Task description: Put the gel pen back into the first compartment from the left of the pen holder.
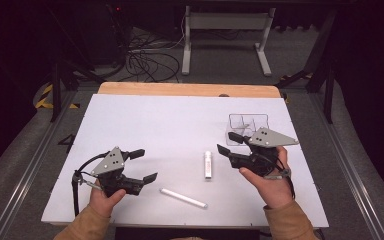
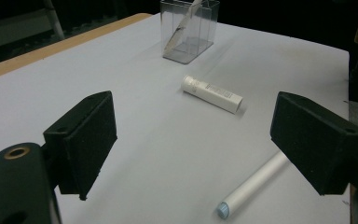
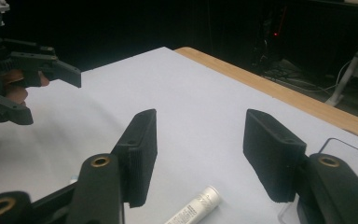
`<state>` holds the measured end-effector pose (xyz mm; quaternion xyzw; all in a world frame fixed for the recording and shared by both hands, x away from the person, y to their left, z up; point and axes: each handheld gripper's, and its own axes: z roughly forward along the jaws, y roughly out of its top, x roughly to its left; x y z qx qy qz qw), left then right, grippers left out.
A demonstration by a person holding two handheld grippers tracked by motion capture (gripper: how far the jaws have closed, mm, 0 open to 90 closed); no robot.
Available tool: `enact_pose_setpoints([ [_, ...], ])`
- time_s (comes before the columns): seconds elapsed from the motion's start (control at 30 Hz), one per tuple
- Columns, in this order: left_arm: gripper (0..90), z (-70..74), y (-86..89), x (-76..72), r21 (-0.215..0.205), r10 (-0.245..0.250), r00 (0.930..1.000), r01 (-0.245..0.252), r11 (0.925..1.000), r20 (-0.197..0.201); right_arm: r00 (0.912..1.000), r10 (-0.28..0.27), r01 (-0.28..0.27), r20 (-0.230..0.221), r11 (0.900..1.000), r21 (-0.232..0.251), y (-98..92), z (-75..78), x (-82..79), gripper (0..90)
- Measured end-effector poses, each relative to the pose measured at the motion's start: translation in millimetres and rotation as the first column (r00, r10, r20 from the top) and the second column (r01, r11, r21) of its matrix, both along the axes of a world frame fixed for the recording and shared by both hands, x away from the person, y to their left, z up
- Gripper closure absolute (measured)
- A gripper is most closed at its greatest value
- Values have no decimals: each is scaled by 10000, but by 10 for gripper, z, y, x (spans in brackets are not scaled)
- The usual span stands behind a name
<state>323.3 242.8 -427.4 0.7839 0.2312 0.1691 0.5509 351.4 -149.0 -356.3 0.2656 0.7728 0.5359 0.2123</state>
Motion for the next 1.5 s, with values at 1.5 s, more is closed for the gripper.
enact_pose_setpoints([
  [1.5,119,7,132,-19,17,282,9996,-281,9996,-74,9581,1979,-2462,-2071,9383,-2429,752,-386,-162,464],
])
